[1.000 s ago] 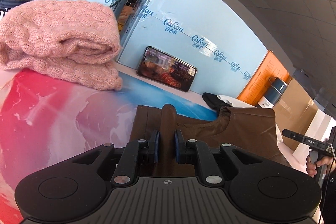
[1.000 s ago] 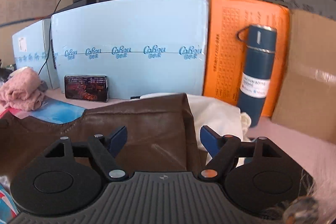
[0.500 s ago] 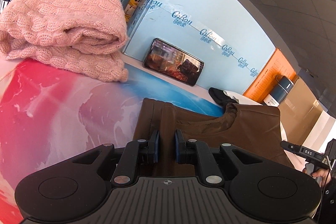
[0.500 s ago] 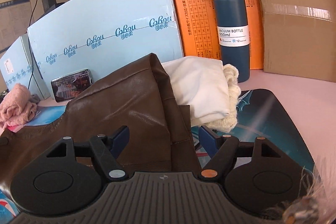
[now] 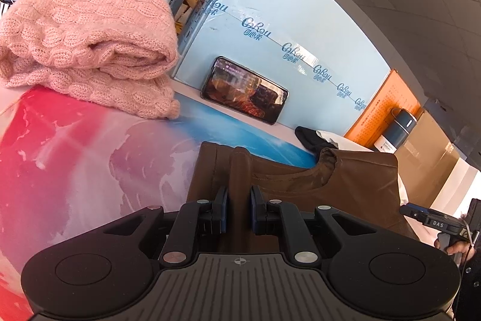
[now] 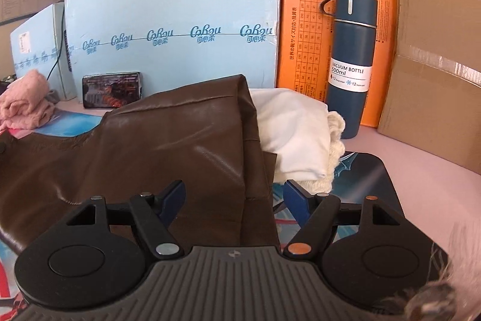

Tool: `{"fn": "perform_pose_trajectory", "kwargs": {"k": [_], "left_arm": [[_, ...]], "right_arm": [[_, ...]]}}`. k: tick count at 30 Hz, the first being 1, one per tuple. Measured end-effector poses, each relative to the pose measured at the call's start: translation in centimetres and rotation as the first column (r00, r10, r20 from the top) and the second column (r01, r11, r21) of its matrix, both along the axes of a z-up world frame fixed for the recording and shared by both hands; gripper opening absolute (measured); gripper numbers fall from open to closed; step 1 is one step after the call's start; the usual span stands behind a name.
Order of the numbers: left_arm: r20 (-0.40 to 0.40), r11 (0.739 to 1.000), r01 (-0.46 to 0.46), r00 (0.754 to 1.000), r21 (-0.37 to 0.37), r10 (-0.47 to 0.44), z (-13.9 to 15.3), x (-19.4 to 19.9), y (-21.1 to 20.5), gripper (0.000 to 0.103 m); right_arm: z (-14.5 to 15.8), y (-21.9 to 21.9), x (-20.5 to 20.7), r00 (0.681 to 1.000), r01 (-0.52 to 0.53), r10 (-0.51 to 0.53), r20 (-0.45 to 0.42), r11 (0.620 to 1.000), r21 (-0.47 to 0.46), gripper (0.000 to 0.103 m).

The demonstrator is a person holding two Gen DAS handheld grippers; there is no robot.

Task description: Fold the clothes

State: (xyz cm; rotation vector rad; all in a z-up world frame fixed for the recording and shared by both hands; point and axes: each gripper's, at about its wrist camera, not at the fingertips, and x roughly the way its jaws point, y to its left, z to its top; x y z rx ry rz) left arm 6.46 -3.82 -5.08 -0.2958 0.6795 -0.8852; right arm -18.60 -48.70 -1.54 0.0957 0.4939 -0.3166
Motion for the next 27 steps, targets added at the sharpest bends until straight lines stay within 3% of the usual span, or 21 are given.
{"fn": "perform_pose_trajectory", "kwargs": {"k": [5,13,17,25,27], "left_arm": [[-0.001,1.0,0.007,1.0,-0.01,-0.007,-0.1,0.0,0.0,0.014],[0.003,1.0,0.021,1.0,-0.02,-0.021,-0.1,0.0,0.0,0.014],[0.004,1.0,0.021,1.0,-0.023,-0.021,0.0,-0.1,0.1,0.014],[0.001,0.999,0.025,1.0,-0.03,-0.025,-0.1,0.0,0.1,0.014],[0.0,0.999,0.029,1.0,-0.034,-0.029,-0.2,0.0,0.1,0.013]], "right_arm": [[-0.8,-0.3,1.7,0.999,-0.01,0.01,-0.039,1.0,0.005,0.073],[0.2,1.4,-0.3,0.988,-0.125,0.125,-0.086,0.992,0.003,0.066],[0.4,1.4,-0.4,0.996,-0.059,0.054,-0.075,0.996,-0.063,0.068],[-0.8,-0.6,1.2,1.0,0.018,-0.018,-0.016,1.0,0.017,0.07],[-0.8,-0.6,1.1,1.0,0.018,-0.018,-0.011,1.0,0.025,0.063]]}}
